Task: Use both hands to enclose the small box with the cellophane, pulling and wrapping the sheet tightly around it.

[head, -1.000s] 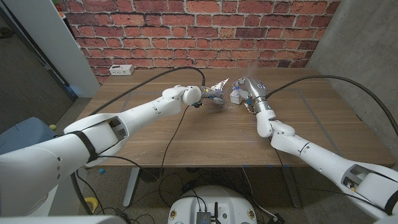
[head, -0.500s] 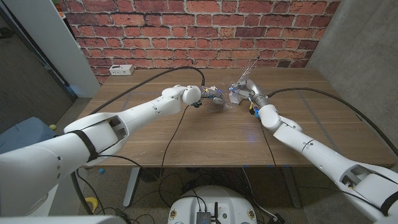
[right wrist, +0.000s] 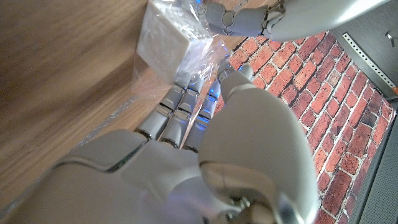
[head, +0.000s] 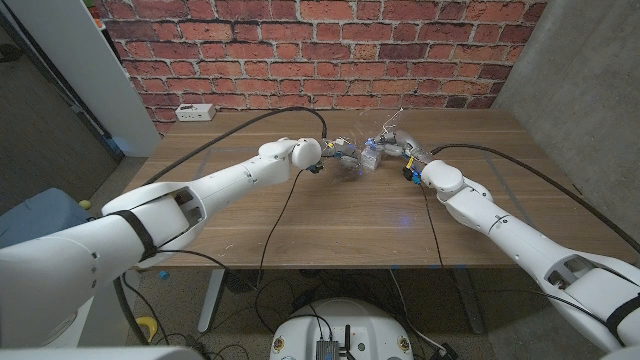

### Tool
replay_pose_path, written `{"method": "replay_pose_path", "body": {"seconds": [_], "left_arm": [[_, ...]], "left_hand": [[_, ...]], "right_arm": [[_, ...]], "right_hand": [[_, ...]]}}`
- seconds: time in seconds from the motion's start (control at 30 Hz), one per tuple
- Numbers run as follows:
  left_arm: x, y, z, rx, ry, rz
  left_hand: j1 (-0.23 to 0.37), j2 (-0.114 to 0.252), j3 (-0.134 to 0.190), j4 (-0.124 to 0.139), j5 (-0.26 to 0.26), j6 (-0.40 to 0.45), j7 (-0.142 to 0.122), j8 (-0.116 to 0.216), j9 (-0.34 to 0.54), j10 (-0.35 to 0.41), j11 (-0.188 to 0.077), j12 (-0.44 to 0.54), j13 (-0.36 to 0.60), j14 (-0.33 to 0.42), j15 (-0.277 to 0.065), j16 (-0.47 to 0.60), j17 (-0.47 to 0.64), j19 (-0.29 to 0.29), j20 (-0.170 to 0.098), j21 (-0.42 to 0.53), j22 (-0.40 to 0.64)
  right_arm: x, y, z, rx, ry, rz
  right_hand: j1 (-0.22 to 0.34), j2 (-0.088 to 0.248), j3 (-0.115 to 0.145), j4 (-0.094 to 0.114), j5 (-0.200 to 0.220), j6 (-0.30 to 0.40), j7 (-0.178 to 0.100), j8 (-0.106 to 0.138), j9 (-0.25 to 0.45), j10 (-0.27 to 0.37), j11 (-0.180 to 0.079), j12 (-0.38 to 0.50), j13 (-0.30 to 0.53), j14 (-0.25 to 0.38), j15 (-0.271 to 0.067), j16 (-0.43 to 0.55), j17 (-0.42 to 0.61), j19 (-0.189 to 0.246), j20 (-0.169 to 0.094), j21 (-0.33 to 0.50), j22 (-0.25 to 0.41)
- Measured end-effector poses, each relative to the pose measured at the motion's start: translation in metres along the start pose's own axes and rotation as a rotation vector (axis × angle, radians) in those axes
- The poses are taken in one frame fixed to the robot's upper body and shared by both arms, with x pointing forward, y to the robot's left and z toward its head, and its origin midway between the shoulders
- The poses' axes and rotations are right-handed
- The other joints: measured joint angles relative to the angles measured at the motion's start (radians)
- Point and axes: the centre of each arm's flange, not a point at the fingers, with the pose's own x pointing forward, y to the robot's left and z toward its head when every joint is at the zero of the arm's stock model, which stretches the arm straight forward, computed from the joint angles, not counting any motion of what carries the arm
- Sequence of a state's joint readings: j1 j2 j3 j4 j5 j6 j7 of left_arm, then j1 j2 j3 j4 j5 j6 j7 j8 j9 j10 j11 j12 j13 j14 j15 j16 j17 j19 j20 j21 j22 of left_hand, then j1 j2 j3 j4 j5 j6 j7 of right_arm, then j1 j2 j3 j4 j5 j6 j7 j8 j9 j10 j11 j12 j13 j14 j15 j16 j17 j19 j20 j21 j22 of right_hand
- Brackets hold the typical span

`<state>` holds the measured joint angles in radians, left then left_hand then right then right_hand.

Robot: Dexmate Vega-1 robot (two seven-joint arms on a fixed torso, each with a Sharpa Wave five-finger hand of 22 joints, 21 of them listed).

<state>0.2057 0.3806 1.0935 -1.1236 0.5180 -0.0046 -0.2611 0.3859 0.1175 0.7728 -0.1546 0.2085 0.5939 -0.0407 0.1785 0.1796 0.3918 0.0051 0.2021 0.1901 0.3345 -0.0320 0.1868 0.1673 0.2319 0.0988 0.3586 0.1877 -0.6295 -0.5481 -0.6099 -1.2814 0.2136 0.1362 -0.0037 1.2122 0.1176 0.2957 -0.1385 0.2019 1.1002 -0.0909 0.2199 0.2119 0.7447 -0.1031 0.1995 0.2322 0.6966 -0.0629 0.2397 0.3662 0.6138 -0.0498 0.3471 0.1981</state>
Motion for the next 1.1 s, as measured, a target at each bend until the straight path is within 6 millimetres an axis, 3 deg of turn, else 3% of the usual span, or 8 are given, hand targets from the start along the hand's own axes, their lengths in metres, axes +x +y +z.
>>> {"method": "replay_pose_path", "body": {"seconds": [0.13,0.27,0.5,0.77,0.9,0.93,1.1], "left_arm": [[0.001,-0.001,0.0,-0.016,0.002,-0.012],[0.003,-0.002,-0.001,-0.022,0.006,-0.029],[0.004,-0.003,-0.001,-0.028,0.007,-0.045],[0.003,-0.004,0.0,-0.032,0.003,-0.058],[0.002,-0.005,-0.001,-0.035,0.005,-0.063],[0.001,-0.006,-0.001,-0.036,0.003,-0.064],[-0.001,-0.007,-0.001,-0.039,0.002,-0.067]], "left_hand": [[-0.016,0.005,-0.012,0.01,0.0,0.028,0.063,0.013,0.0,0.047,0.006,0.017,0.002,0.045,0.001,0.007,0.0,0.002,0.005,-0.004,0.001],[-0.029,0.011,-0.016,0.014,0.0,0.052,0.088,0.019,0.004,0.077,0.008,0.025,0.004,0.072,-0.001,0.007,0.0,0.013,0.001,-0.004,0.002],[-0.046,0.017,-0.022,0.028,0.0,0.05,0.09,0.019,0.005,0.077,0.008,0.025,0.004,0.073,-0.002,0.007,0.003,0.013,0.001,-0.004,0.002],[-0.064,0.02,-0.03,0.045,-0.005,0.047,0.093,0.018,0.004,0.077,0.008,0.025,0.002,0.073,-0.002,0.007,0.006,0.013,0.001,-0.004,0.001],[-0.072,0.02,-0.034,0.049,-0.005,0.047,0.093,0.017,0.004,0.077,0.008,0.024,0.002,0.073,-0.002,0.007,0.008,0.015,0.003,-0.004,0.001],[-0.074,0.019,-0.037,0.052,-0.005,0.047,0.093,0.017,0.004,0.077,0.008,0.024,0.002,0.073,-0.002,0.007,0.008,0.017,0.005,-0.004,0.0],[-0.083,0.02,-0.04,0.062,-0.009,0.047,0.093,0.016,0.004,0.077,0.008,0.024,0.002,0.073,-0.002,0.007,0.008,0.018,0.007,-0.004,0.001]], "right_arm": [[-0.005,0.004,0.01,-0.072,-0.024,-0.005],[-0.01,0.016,0.018,-0.143,-0.039,-0.015],[-0.015,0.035,0.015,-0.384,-0.01,-0.12],[-0.013,0.033,0.024,-0.74,-0.1,-0.325],[-0.013,0.032,0.03,-0.799,-0.141,-0.37],[-0.018,0.029,0.045,-0.903,-0.236,-0.468],[-0.027,0.035,0.072,-1.076,-0.426,-0.565]], "right_hand": [[0.0,0.0,-0.008,-0.002,-0.007,0.008,-0.008,0.0,0.0,0.01,-0.01,0.001,-0.005,-0.024,-0.001,0.0,0.0,0.0,0.0,0.0,0.0],[0.004,0.004,-0.017,-0.009,-0.007,0.022,-0.022,0.0,0.0,0.031,-0.032,0.008,-0.005,-0.024,-0.001,0.0,0.0,0.0,0.0,0.005,0.001],[0.02,-0.001,-0.025,-0.017,-0.007,0.043,-0.051,0.0,-0.002,0.032,-0.076,0.008,-0.009,-0.023,-0.001,0.0,-0.003,0.013,-0.013,0.02,0.001],[0.043,-0.003,-0.029,-0.021,-0.002,0.059,-0.067,0.007,-0.003,0.036,-0.09,0.008,-0.009,-0.038,0.002,-0.015,-0.016,0.014,-0.013,0.025,-0.003],[0.048,-0.008,-0.029,-0.021,-0.002,0.059,-0.067,0.007,-0.003,0.041,-0.096,0.009,-0.009,-0.047,0.0,-0.022,-0.02,0.013,-0.012,0.025,-0.003],[0.048,-0.008,-0.029,-0.021,-0.002,0.059,-0.067,0.007,-0.003,0.041,-0.096,0.008,-0.009,-0.049,0.002,-0.022,-0.022,0.01,-0.01,0.025,-0.003],[0.052,-0.004,-0.029,-0.021,0.006,0.059,-0.067,0.007,-0.008,0.041,-0.096,0.008,-0.011,-0.051,0.004,-0.022,-0.023,0.008,-0.007,0.025,-0.003]]}}
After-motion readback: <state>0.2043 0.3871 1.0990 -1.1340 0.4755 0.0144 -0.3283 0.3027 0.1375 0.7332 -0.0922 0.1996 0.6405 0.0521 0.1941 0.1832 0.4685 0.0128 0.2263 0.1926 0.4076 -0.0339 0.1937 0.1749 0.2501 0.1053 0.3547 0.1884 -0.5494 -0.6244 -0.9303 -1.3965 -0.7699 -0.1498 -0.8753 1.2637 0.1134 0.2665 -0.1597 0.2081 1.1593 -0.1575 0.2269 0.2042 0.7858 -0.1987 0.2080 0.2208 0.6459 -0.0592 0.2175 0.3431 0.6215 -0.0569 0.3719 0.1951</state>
